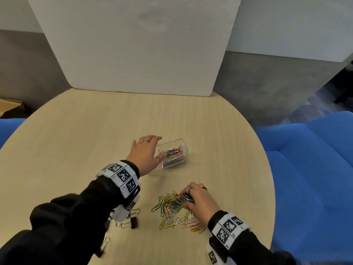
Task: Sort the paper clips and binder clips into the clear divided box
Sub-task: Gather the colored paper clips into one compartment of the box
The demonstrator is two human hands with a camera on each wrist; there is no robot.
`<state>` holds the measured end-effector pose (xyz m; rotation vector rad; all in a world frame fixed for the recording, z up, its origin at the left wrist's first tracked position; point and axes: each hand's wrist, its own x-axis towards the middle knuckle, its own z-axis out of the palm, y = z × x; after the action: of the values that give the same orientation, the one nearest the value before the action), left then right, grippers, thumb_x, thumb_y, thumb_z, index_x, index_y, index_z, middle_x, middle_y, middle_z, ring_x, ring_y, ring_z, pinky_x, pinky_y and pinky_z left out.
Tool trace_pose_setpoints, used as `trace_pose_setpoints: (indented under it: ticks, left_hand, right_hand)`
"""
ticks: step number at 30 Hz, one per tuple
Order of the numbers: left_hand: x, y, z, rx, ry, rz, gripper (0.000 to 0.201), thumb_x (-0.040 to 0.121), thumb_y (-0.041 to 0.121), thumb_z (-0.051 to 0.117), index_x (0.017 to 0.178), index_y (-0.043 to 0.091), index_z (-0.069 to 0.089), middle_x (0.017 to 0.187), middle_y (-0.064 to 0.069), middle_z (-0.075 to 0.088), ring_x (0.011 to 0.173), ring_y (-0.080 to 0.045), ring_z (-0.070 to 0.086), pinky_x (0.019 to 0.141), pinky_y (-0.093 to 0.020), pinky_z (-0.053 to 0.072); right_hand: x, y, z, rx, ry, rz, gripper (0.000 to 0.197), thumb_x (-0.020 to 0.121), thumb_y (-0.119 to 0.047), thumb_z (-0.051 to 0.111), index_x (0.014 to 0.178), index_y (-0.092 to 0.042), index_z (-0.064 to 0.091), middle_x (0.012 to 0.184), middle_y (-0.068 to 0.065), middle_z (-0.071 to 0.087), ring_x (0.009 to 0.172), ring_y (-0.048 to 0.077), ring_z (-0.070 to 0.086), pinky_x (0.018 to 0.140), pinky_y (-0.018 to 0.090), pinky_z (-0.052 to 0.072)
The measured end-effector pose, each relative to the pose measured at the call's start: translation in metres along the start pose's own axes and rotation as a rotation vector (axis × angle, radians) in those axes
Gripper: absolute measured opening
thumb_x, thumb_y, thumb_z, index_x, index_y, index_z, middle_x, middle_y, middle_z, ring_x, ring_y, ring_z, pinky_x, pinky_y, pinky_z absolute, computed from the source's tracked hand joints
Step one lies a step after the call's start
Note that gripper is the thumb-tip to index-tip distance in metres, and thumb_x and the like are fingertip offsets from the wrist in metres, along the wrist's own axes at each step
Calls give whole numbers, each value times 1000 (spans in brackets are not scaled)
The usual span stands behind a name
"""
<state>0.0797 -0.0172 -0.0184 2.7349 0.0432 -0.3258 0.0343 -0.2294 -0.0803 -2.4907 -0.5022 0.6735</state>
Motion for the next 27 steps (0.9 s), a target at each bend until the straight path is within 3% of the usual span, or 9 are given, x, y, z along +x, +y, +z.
trace_pose_setpoints:
  ticks: [2, 6, 10, 15, 18, 21, 27]
  left_hand:
    - [2, 1, 4, -39, -113, -5, 61, 92, 38, 48, 144, 20, 21, 146, -6, 32, 135, -26, 31, 114, -49, 18]
    - [0, -4, 9, -152, -91, 10, 58, 90, 18, 52, 141, 19, 24, 140, -6, 39, 127, -24, 41, 107, -42, 32]
    - [-11, -7, 13, -244, -94, 21, 56, 90, 18, 54, 139, 19, 27, 136, -4, 44, 122, -21, 42, 102, -36, 36]
    - [-22, -9, 15, -262, -113, 55, 56, 91, 22, 54, 140, 22, 26, 135, -2, 44, 123, -18, 40, 102, -33, 35]
    - [-24, -9, 16, -252, -114, 58, 57, 91, 20, 55, 140, 23, 25, 136, -1, 44, 123, -18, 40, 104, -34, 35]
    - [-23, -8, 15, -245, -117, 56, 57, 91, 20, 55, 140, 22, 25, 136, -1, 44, 123, -18, 40, 104, -35, 34]
    - [-24, -10, 15, -246, -126, 69, 56, 91, 19, 54, 139, 22, 26, 136, -2, 44, 124, -19, 40, 106, -37, 33]
  right_hand:
    - [4, 1, -3, 18, 4, 28, 30, 85, -16, 62, 115, -20, 59, 119, -3, 52, 114, 16, 41, 99, 25, 34]
    - [12, 0, -7, -15, 17, 49, 27, 87, -19, 59, 114, -17, 61, 117, 1, 57, 112, 17, 46, 95, 24, 34]
    - [8, -6, -16, 33, 66, 41, 22, 88, -19, 58, 110, -16, 62, 110, 0, 59, 107, 15, 48, 95, 23, 37]
    - [14, -31, -49, 72, 206, -93, 17, 88, -18, 59, 103, -16, 65, 104, -5, 61, 99, 12, 51, 92, 23, 40]
    - [29, -47, -65, 84, 320, -162, 15, 86, -16, 60, 100, -17, 67, 100, -6, 62, 96, 9, 49, 86, 15, 33]
    - [48, -59, -70, 56, 356, -191, 17, 85, -11, 60, 101, -11, 67, 102, 1, 63, 99, 14, 49, 82, 12, 28]
    - [66, -59, -52, -143, 274, -232, 21, 88, -10, 56, 107, -8, 66, 110, 4, 62, 107, 22, 48, 88, 26, 41]
